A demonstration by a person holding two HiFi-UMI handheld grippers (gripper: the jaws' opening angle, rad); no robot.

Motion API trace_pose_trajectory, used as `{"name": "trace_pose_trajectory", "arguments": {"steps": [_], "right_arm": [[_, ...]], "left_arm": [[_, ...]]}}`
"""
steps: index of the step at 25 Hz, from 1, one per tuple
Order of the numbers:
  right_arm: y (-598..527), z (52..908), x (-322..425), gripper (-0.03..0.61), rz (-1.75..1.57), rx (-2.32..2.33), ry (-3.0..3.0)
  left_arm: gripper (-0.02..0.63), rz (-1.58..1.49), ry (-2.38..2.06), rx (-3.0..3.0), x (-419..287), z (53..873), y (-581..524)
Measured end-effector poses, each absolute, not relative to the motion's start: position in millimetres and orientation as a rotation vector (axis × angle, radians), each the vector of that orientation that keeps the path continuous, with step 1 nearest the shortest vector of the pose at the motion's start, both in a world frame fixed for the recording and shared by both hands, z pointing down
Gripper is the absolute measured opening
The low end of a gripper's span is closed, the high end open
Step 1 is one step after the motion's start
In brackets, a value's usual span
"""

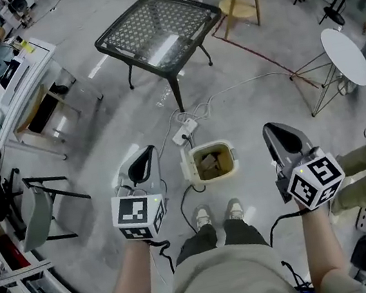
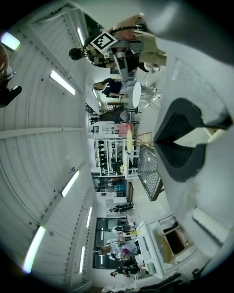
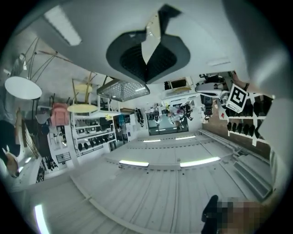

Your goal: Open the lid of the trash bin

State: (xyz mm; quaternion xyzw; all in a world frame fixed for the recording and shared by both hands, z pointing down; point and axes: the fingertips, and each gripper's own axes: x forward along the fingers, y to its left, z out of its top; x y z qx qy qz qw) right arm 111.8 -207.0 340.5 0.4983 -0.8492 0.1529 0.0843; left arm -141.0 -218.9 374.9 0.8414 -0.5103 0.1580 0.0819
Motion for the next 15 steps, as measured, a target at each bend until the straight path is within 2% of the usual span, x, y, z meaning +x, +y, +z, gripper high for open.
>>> {"name": "trace_pose_trajectory", "arguments": {"steps": [9,15], "right_arm": [[-159,237,87,0.003,0.179,1.448,-2.658],[-135,189,68,0.003,0.070,1.422,-2.735]], "left_arm": [[0.002,0.461,-1.565,2.763,-126,277,-177],[0.002,0.316,-1.607,2.807,-126,218,-157]]}}
